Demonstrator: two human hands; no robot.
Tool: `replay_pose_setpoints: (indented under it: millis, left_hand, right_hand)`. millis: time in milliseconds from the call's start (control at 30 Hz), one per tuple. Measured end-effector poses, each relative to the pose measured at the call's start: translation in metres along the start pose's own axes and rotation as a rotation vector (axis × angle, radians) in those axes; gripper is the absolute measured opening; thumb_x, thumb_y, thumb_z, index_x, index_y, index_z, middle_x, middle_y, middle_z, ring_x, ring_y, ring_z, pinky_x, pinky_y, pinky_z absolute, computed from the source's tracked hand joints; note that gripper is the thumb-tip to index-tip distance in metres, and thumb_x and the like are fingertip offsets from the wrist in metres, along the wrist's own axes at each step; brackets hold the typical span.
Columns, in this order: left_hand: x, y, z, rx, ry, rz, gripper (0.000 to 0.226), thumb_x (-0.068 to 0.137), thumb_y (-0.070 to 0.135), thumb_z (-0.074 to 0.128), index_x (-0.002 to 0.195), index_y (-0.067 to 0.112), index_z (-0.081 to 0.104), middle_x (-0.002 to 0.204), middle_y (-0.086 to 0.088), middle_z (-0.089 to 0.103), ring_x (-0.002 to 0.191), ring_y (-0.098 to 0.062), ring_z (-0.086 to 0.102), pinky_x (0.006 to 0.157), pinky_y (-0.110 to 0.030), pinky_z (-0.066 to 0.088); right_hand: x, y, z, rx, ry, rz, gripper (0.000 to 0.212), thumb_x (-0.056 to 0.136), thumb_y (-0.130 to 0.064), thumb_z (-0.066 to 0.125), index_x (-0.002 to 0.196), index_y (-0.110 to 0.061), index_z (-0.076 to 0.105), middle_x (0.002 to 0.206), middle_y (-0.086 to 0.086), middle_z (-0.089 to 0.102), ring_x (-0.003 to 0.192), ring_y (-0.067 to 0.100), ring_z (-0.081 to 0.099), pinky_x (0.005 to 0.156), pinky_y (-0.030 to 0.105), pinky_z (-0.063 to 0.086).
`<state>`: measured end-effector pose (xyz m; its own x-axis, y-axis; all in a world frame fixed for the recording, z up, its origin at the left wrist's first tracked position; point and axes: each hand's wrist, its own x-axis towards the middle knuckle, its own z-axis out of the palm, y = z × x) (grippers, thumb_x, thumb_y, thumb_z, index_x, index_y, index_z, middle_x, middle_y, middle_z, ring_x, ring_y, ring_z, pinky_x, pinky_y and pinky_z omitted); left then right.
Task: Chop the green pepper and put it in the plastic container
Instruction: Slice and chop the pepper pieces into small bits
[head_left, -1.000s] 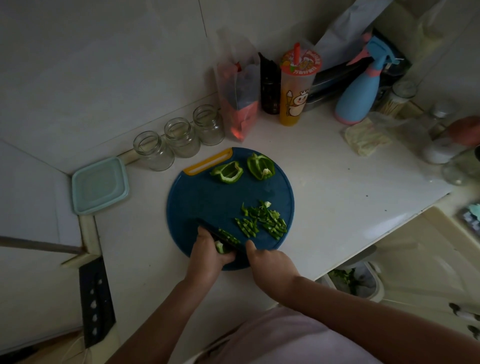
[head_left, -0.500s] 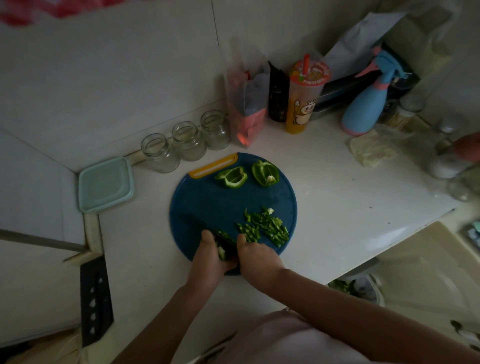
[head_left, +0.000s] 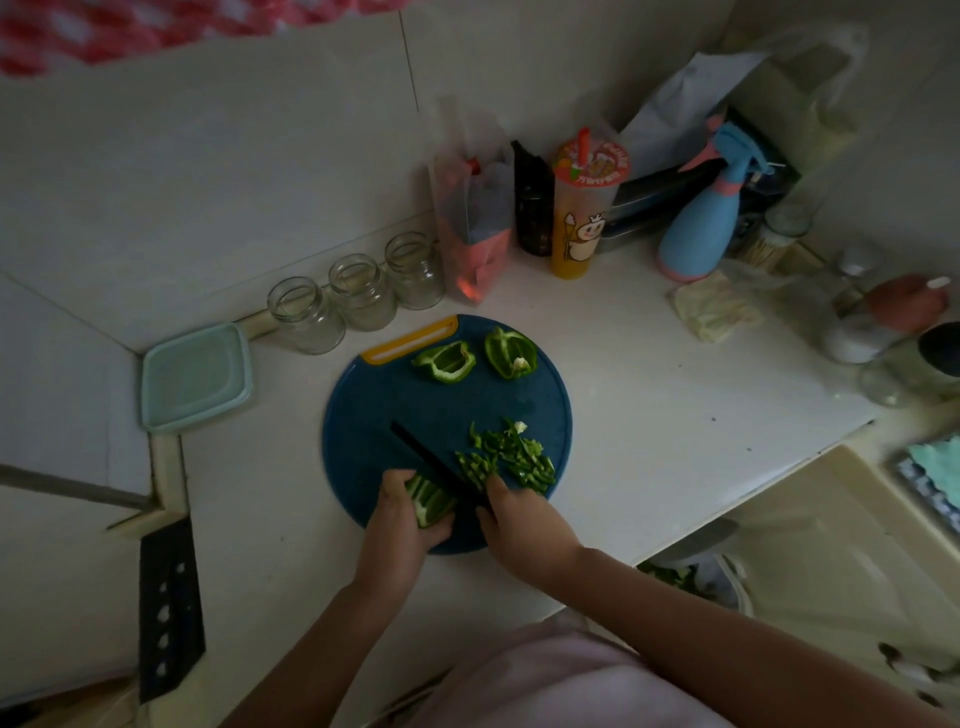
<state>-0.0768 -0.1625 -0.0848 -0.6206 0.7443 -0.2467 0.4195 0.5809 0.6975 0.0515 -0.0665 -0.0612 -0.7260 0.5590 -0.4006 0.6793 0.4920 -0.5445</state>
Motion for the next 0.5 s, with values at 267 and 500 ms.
replay_pose_setpoints:
  millis: [267,500]
  left_hand:
    - [0.002,0.002,0.001,-0.006,0.028,-0.022,0.067,0.064,0.009,0.084,0.113,-0.003,0.040,0.114,-0.014,0.057,0.104,-0.023,0.056,0.081,-0.022,0.042]
    - [0.008,0.006,0.000,0.022,0.026,-0.078,0.069,0.062,0.012,0.086,0.110,-0.006,0.040,0.111,-0.020,0.059,0.105,-0.030,0.058,0.076,-0.021,0.040]
  right_hand:
    - [-0.012,-0.003,0.007,-0.209,-0.004,-0.120,0.022,0.101,-0.022,0.032,0.117,-0.008,0.038,0.093,0.017,0.064,0.081,0.039,0.061,0.061,0.037,0.041]
    - [-0.013,0.001,0.012,-0.226,0.006,-0.141,0.018,0.098,-0.017,0.036,0.114,-0.008,0.038,0.086,0.015,0.064,0.073,0.037,0.060,0.055,0.034,0.036]
